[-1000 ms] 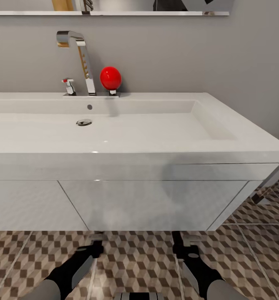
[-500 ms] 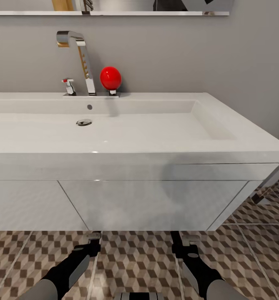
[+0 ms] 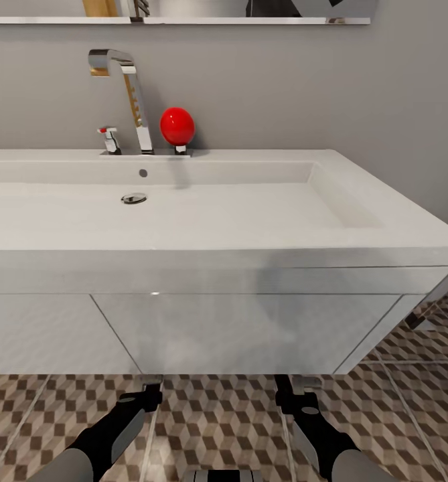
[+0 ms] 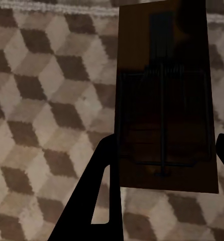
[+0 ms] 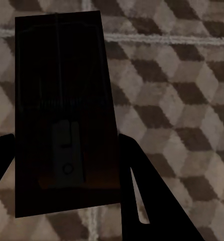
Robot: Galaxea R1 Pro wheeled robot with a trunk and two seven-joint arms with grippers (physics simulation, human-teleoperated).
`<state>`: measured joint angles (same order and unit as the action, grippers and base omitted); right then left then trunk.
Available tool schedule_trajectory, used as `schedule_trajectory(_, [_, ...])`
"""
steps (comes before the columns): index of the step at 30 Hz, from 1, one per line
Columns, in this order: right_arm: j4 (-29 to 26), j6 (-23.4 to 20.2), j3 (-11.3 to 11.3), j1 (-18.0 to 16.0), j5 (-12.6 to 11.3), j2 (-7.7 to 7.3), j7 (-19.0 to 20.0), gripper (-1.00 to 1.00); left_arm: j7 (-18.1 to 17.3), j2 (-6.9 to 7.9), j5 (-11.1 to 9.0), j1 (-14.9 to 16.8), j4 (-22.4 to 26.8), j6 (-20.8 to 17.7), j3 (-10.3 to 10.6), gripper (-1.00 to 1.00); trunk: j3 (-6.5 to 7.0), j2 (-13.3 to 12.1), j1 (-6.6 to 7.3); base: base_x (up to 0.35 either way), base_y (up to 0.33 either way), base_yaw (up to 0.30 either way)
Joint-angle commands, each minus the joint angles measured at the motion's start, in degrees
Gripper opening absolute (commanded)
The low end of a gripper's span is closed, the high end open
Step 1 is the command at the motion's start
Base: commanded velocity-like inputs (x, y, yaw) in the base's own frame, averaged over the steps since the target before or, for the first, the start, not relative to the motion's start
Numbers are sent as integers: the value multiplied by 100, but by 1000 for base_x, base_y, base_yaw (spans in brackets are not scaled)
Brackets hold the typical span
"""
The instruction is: Take the four mousetraps from the cabinet in the bathroom and place them on the bathroom floor. Make sure all four end up on the same floor surface, and ensure that at least two of them are either under or directly next to the same bathroom sink.
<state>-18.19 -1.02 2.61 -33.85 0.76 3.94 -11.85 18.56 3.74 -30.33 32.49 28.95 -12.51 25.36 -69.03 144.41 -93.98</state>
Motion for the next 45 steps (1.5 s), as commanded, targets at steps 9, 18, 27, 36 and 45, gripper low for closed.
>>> schedule_trajectory(9, [0, -4, 29, -6, -6, -7, -21, -100, 87, -13, -51, 3, 21, -52, 51, -100, -5, 2, 1, 3, 0, 0])
schedule_trajectory(18, [0, -4, 29, -4, -6, -8, -15, -100, 127, -22, -52, 3, 30, -52, 41, -100, -5, 2, 1, 0, 0, 0])
schedule_trajectory(27, [0, -4, 29, 0, -6, -8, -10, -100, 139, -23, -52, 3, 37, -50, 39, -100, -49, 5, -4, 0, 0, 0])
schedule_trajectory(36, [-1, -4, 29, 2, -6, -8, -10, -100, 132, -23, -52, 3, 40, -49, 45, -100, -248, 17, -27, 0, 0, 0])
schedule_trajectory(45, [-2, -4, 29, 2, -6, -14, -10, -100, 139, -14, -53, 3, 48, -46, 48, -100, -359, 23, -40, 0, 0, 0])
